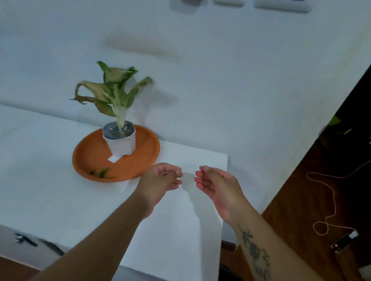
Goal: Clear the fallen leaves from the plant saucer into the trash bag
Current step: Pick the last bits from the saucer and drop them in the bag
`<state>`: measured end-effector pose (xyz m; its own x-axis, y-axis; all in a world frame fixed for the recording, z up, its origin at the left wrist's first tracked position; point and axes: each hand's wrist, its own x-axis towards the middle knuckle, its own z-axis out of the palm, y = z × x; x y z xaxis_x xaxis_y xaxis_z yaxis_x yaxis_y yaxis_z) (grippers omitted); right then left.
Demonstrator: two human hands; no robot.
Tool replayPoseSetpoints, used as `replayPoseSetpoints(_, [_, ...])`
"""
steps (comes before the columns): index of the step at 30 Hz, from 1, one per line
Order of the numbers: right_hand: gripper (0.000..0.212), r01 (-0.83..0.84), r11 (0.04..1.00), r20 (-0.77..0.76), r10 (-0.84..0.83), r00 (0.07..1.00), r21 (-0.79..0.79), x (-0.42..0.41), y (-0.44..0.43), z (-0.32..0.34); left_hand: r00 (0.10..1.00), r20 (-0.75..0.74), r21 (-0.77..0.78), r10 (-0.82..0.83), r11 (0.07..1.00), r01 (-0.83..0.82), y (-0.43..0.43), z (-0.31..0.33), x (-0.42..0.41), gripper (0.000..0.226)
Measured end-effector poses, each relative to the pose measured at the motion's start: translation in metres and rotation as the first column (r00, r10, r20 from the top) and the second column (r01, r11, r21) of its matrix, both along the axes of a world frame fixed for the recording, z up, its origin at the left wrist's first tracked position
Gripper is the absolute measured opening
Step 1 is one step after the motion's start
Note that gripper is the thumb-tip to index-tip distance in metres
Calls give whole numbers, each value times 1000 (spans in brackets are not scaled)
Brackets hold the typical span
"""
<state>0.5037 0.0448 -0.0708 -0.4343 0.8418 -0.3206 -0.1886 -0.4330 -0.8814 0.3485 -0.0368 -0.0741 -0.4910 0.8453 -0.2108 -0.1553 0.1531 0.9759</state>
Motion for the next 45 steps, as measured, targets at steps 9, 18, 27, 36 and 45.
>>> replayPoseSetpoints(9, [19,-109,964,309,30,950,241,-158,-21,-6,972,-214,-93,101,988,-123,-35,-2,-171,8])
replayPoseSetpoints(18, [19,-593,528,702,-8,712,607,-253,-52,-30,397,-889,-244,-230,970,14,-33,-28,-293,15])
replayPoseSetpoints(27, [54,-894,87,898,-67,434,439,-278,-70,-49,173,-924,-319,-340,938,135,-24,-55,-322,43])
replayPoseSetpoints(36, [31,-792,309,805,121,581,526,-238,-35,-24,259,-848,-397,-462,879,264,-22,-35,-309,25])
replayPoseSetpoints(45, [34,-896,395,923,227,311,205,-247,-12,-13,317,-589,-571,-743,661,487,-10,-24,-280,44])
